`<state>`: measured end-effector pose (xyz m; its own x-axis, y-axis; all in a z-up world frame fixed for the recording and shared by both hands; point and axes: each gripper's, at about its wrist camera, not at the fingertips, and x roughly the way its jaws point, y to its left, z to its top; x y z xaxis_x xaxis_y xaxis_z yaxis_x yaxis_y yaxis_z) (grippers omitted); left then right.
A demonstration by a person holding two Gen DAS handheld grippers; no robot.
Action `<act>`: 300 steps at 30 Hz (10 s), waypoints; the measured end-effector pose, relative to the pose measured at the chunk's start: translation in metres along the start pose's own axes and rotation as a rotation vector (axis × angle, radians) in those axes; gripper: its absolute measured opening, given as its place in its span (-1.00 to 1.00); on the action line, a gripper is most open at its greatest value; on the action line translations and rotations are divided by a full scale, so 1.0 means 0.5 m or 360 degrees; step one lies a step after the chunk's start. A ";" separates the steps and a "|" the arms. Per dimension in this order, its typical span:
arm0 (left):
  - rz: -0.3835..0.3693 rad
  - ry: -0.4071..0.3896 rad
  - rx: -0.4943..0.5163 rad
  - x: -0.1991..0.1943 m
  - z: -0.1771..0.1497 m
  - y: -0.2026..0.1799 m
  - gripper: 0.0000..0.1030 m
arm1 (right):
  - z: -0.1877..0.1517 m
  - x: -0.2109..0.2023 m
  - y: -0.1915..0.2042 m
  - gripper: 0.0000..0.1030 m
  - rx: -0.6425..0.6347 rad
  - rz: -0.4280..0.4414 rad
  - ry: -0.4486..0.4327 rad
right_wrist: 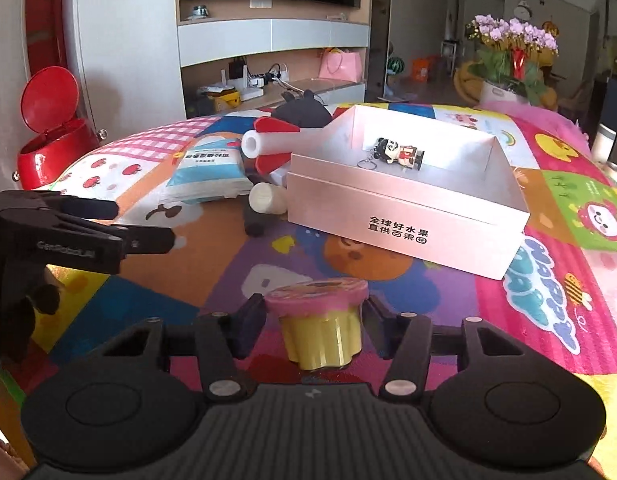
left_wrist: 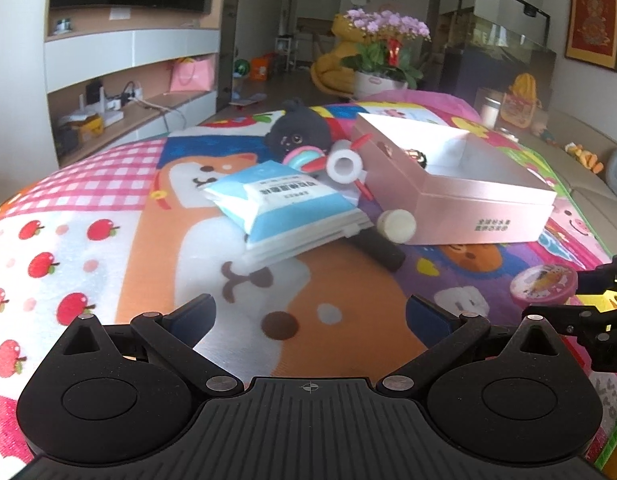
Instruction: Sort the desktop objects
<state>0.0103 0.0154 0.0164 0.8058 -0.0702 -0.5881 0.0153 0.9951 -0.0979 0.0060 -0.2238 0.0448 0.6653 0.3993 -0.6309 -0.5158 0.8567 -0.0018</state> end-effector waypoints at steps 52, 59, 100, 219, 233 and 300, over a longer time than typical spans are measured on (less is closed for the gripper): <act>-0.0461 -0.0228 0.0481 -0.077 0.072 -0.167 0.70 | -0.073 -0.068 -0.105 1.00 0.0448 -0.0175 -0.0155; -0.0404 -0.0080 0.0830 0.030 0.009 -0.282 0.12 | -0.078 -0.151 -0.189 1.00 0.0633 -0.0503 -0.0321; 0.0126 -0.0049 0.0266 0.015 0.010 -0.066 0.98 | -0.087 -0.031 -0.064 1.00 0.0461 -0.0191 0.0001; 0.0100 -0.0087 -0.0061 0.009 -0.011 0.047 1.00 | 0.294 0.021 -0.118 0.53 0.0091 -0.0310 -0.0284; 0.0124 -0.0192 -0.0316 -0.014 -0.022 0.091 1.00 | 0.144 0.183 0.111 -0.19 -0.0210 -0.0054 -0.0002; -0.0549 0.0152 0.0291 0.074 0.015 -0.004 1.00 | -0.049 0.042 -0.082 0.99 0.0521 -0.0182 -0.0048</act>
<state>0.0443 0.0114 0.0008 0.6763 -0.3999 -0.6186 0.3874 0.9074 -0.1630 0.0280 -0.2586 0.0129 0.7267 0.3000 -0.6180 -0.2398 0.9538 0.1811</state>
